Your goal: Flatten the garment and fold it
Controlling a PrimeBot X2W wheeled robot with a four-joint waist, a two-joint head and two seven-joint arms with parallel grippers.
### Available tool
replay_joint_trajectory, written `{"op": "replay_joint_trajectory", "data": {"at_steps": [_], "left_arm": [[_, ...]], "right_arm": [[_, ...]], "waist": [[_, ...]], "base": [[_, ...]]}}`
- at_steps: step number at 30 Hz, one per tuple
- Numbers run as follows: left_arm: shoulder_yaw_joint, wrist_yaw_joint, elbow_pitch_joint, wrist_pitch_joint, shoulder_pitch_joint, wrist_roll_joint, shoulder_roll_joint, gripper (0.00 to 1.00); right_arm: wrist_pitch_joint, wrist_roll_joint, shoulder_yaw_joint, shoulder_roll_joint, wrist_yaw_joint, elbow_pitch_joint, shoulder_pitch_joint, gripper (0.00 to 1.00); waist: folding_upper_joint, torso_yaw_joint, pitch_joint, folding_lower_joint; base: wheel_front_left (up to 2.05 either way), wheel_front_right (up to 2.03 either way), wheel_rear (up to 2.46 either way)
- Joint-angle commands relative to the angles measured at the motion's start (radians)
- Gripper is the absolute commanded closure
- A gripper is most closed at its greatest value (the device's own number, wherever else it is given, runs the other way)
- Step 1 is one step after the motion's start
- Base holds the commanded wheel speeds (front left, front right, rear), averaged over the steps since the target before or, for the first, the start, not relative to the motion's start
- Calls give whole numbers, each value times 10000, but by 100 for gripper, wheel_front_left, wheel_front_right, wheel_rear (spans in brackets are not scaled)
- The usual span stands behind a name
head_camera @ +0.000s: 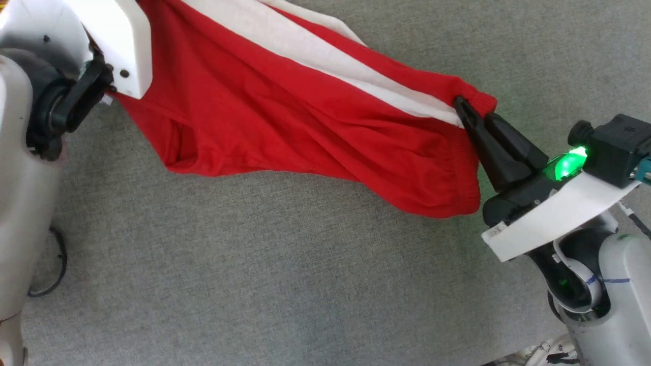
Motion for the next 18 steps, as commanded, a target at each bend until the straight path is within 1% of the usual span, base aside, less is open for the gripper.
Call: {"op": "replay_joint_trajectory", "data": {"at_steps": [1, 4, 7, 8, 10, 11, 12, 13, 14, 15, 18], "left_arm": [[-14, 15, 78, 38, -125, 112, -10, 100], [-62, 75, 245, 147, -105, 118, -1, 100], [-103, 168, 391, 323, -73, 134, 41, 100], [-122, 177, 406, 348, -73, 150, 58, 100], [-124, 234, 425, 342, -86, 170, 52, 100], [-128, 251, 434, 329, -88, 179, 52, 100], [-132, 266, 445, 303, -91, 195, 54, 96], [-130, 284, 459, 269, -90, 204, 49, 75], [-128, 299, 473, 237, -90, 210, 46, 35], [-136, 303, 487, 210, -87, 214, 42, 0], [-96, 363, 527, 52, -48, 130, -72, 0]], "right_arm": [[23, 28, -15, 91, -7, 79, 41, 90], [173, 58, 78, 127, -7, 310, 38, 90], [470, 102, 275, 122, -7, 607, 62, 86], [564, 115, 328, 127, -7, 698, 74, 84], [646, 152, 405, 150, -7, 811, 59, 75], [659, 167, 426, 159, -7, 853, 46, 71], [677, 177, 444, 166, -7, 888, 38, 66], [692, 186, 452, 173, -7, 915, 29, 58], [706, 193, 445, 181, -7, 932, 17, 22], [719, 185, 429, 175, -7, 941, 7, 0], [814, 198, 342, 130, -7, 929, 12, 0]], "waist": [[0, 1, 40, -1], [0, 9, 89, -1], [0, 34, 118, -1], [0, 45, 126, -1], [0, 67, 136, -1], [0, 76, 137, -1], [0, 82, 131, -1], [0, 88, 122, -1], [0, 93, 114, -1], [0, 103, 98, -1], [0, 148, -21, -1]], "base": [[0, 0, 0], [0, 0, 0], [0, 0, 0], [0, 0, 0], [0, 0, 0], [0, 0, 0], [0, 0, 0], [0, 0, 0], [0, 0, 0], [0, 0, 0], [0, 0, 0]]}}
